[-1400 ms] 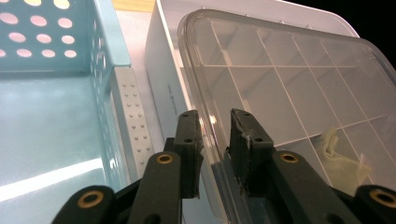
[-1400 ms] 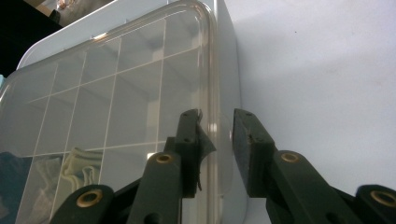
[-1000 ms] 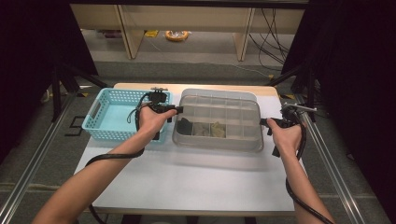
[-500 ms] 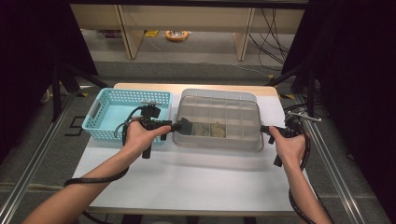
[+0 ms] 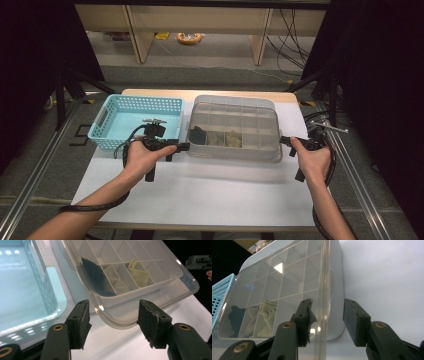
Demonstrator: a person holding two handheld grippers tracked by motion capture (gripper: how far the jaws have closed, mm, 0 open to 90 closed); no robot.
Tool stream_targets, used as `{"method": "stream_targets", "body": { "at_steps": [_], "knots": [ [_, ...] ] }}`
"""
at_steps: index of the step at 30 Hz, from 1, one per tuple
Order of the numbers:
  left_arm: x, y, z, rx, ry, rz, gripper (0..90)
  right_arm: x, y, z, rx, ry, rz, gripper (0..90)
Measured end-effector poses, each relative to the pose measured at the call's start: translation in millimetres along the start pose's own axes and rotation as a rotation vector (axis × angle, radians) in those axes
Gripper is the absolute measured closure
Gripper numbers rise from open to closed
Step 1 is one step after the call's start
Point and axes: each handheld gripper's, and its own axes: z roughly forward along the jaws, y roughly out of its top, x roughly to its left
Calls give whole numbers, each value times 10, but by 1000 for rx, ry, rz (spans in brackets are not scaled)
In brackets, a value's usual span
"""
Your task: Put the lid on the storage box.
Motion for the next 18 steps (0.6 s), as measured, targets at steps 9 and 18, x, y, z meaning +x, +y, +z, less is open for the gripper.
{"method": "stream_targets", "body": {
  "at_steps": [9, 18],
  "knots": [
    [21, -21, 47, 22, -39, -71, 447, 47, -71, -51, 27, 10, 4, 608],
    [68, -6, 73, 13, -33, -92, 452, 36, -132, -89, 32, 15, 0, 608]
  ]
}}
